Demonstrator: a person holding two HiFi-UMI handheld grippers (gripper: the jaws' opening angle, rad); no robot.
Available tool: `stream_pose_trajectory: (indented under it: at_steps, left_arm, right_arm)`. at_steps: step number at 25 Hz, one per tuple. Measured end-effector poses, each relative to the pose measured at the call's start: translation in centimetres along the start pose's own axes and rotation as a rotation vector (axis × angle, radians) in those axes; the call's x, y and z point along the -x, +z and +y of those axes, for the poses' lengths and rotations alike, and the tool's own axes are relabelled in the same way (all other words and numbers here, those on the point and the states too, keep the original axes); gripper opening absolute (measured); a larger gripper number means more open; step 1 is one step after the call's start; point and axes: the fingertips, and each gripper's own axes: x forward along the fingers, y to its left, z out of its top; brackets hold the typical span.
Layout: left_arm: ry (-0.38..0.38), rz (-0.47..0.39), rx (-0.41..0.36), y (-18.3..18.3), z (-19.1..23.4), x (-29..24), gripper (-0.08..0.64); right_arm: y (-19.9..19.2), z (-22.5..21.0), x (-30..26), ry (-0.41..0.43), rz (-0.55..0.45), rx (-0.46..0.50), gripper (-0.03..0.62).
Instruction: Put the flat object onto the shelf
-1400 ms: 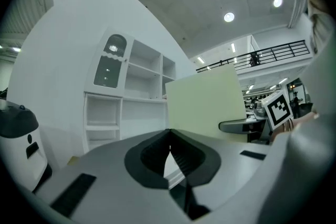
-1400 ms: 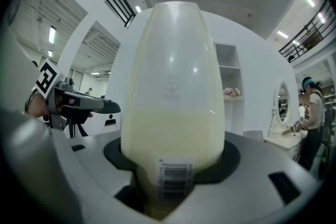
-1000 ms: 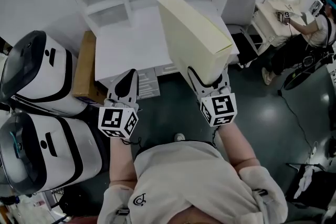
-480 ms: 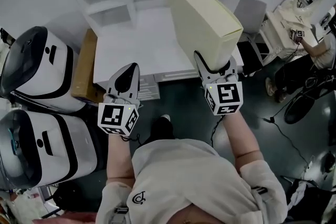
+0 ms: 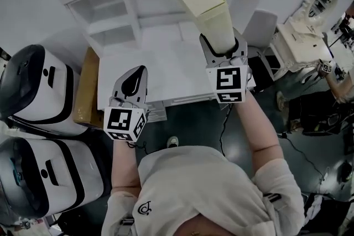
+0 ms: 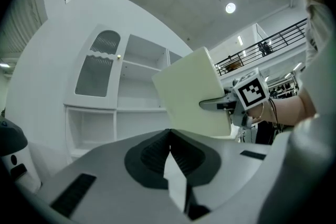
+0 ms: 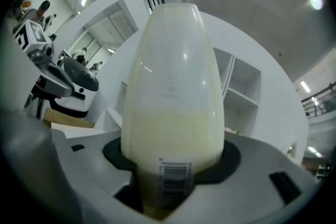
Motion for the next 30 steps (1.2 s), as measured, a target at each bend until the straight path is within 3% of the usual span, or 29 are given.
stream_pose_trajectory:
  at_steps: [3, 10, 16, 25, 30]
  left_arm:
    - [-0.009, 0.007, -0.013, 0.0, 1.3, -1.0, 0.012]
    - [0.005, -0.007, -0.020, 0.1, 5.3, -2.7, 0.012]
    - [-0.008, -0.001, -0.044, 0.1, 8.0, -4.2, 0.012]
    - [0.013, 0.039, -0.049, -1.7, 9.8, -4.8, 0.012]
    - [0.054, 0.041, -0.045, -1.7, 10.5, -5.9, 0.012]
  right_arm:
    - [1.6, -1.1, -3.0, -0.036, 0.029, 0.096, 0.275]
    - [6.1, -2.5, -10.6, -0.058, 0.053, 0.424, 0.275]
    - [7.9, -2.6, -16.7, -0.051, 0.089, 0.613, 0.273]
    - [6.5, -0.8, -23.5, -0.011, 0.149, 0.896, 0.272]
    - [4.4, -0.6, -26.6, 0.039, 0.182, 0.994, 0.273]
